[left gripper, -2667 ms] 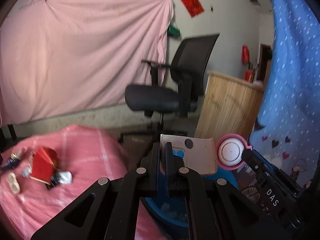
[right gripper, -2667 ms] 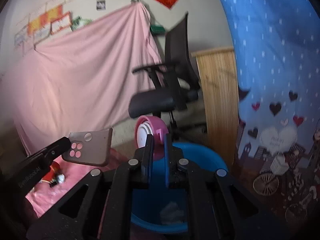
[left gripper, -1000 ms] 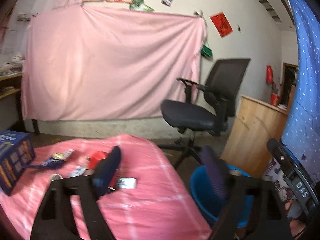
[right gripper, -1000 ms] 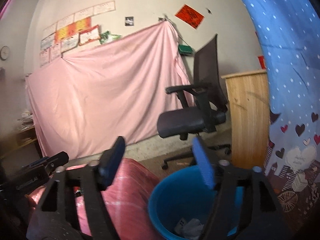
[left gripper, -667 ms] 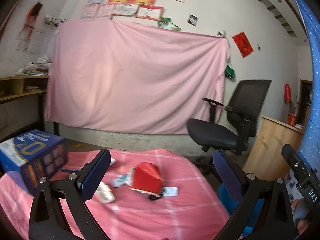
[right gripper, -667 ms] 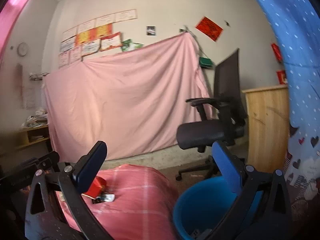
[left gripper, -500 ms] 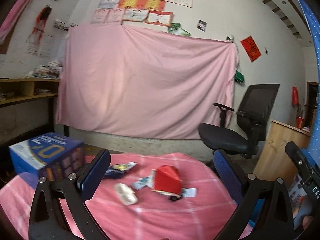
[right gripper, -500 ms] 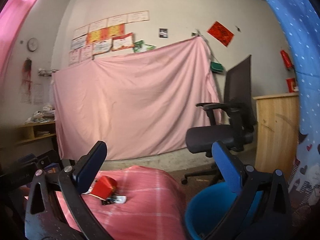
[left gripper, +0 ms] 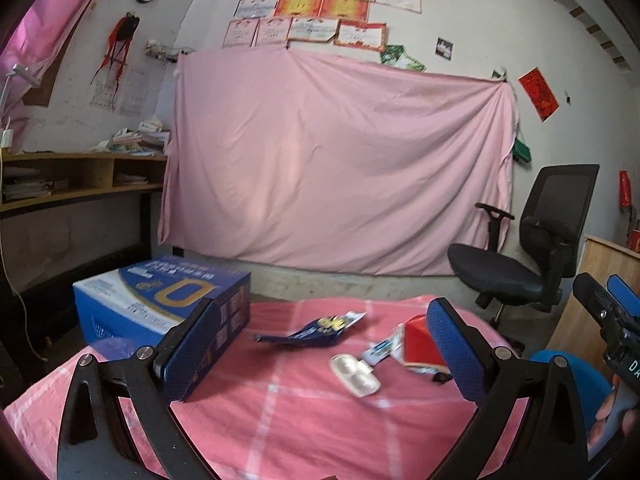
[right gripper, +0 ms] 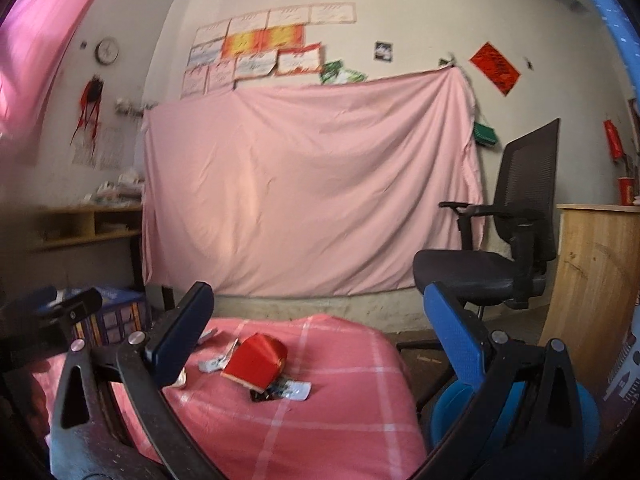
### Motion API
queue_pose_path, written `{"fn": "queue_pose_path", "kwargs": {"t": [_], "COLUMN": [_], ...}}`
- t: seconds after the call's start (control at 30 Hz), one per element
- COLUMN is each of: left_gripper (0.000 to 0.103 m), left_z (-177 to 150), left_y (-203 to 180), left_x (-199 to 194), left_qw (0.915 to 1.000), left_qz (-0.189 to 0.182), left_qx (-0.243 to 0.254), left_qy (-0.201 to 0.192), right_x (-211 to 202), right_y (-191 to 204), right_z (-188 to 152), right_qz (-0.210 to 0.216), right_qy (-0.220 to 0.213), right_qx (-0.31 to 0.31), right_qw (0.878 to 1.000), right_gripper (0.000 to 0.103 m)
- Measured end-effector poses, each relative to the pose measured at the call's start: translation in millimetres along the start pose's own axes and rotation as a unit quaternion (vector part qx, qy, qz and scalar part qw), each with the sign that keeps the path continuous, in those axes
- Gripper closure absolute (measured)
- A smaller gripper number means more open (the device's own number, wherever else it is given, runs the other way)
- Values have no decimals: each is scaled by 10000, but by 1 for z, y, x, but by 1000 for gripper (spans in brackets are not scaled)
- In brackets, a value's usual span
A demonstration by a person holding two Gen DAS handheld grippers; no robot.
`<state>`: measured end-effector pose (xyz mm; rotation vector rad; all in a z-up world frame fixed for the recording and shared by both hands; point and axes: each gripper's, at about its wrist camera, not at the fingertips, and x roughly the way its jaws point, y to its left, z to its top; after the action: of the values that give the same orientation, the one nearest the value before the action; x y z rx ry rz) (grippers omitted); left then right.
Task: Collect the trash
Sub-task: 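Move both tools back over the remaining items on the bed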
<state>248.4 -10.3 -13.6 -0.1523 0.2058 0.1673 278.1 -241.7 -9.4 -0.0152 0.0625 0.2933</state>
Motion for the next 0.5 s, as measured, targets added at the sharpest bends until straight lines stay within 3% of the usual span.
{"fn": "queue_pose_path", "kwargs": {"t": [0.2,0.43,0.5], "left_gripper": [2,3,8], "left_z": [-10,-15,-16], "left_y": [7,10,10], "left_x": [18,52,62], "left_qw": [9994,9948,9920], "left_qz": [-2,-294,-404], "left_qx": [30,60,25], "left_qy": [347,976,1197], "right_x": [31,69,82], "right_y": [13,14,13], "right_z": [-13,-24,-28], "right_qz": [258,465,523], "right_qy": [652,1352,1579], "right_qx": [-119,-29,28], "right_qw": [9975,9897,9861], "right_gripper": [0,0,0]}}
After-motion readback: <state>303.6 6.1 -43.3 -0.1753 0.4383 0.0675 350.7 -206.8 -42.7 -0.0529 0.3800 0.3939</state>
